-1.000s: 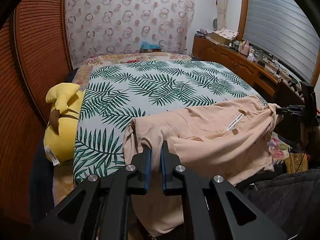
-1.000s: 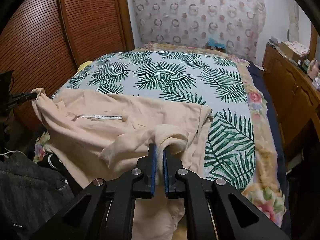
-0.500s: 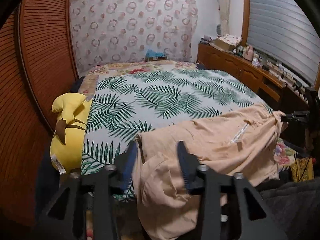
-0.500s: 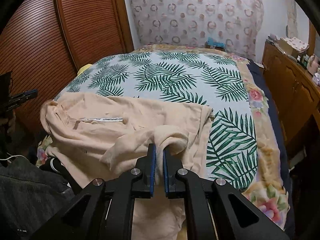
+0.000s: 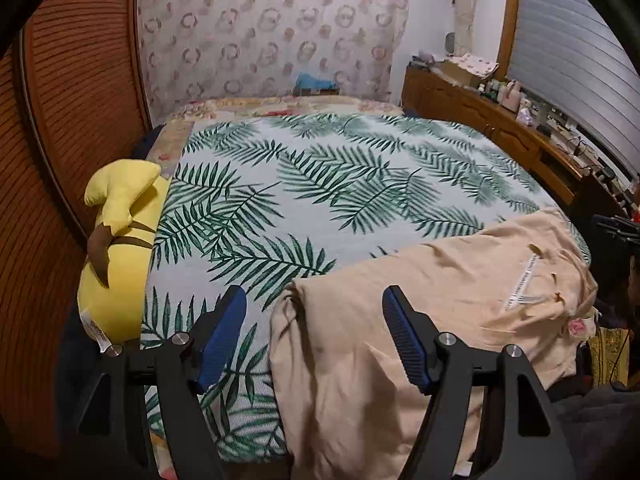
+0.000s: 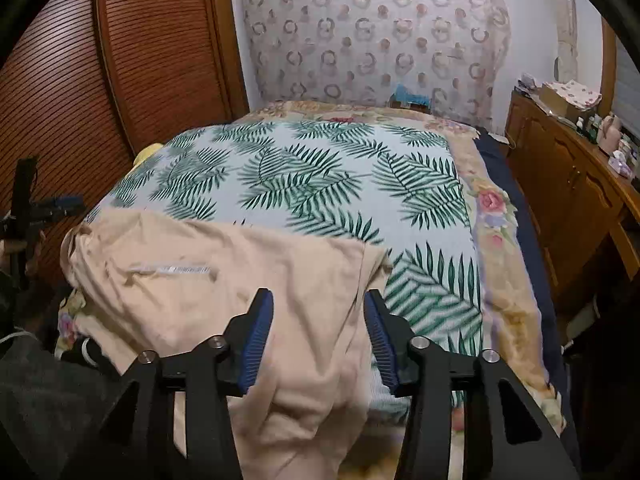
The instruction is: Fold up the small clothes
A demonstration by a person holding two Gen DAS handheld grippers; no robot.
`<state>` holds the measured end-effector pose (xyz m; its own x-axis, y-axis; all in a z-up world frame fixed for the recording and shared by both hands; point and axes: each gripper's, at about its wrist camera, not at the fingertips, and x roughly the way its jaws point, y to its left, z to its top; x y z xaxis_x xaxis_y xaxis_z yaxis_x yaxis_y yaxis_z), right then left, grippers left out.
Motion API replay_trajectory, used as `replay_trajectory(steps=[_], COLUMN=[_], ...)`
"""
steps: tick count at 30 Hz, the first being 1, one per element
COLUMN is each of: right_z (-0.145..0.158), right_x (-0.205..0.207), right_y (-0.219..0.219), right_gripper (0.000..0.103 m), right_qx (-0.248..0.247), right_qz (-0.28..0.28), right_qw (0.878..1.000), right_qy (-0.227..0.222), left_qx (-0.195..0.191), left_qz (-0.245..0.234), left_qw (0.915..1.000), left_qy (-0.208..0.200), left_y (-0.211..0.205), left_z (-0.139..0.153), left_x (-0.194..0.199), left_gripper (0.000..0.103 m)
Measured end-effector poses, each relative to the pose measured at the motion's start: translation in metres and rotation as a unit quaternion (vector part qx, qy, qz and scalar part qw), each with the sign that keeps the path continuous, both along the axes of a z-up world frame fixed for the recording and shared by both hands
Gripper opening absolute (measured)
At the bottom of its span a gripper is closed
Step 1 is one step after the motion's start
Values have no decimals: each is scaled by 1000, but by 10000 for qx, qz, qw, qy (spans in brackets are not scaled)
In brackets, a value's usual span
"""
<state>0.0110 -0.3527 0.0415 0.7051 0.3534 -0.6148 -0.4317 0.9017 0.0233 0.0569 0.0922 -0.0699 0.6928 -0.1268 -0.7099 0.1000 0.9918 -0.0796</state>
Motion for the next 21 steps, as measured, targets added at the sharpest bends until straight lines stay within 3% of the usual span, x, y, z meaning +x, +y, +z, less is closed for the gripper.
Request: replay_trajectory(steps=[11,21], right_z=[-36,-45], right_x=[68,89], right_y=[4,12], right_gripper=[50,58], right_qx=[63,-70], right_qz=[-437,-544], right_qw=[9985,9975], right_qy=[314,448], left_qx=[-199,-467], left_qz=[47,-61], left_qw=[9987,9971], left_qy=[477,590], left_y=[12,11], left_z=[-30,-41], left_x=[34,37], left_gripper=[71,71])
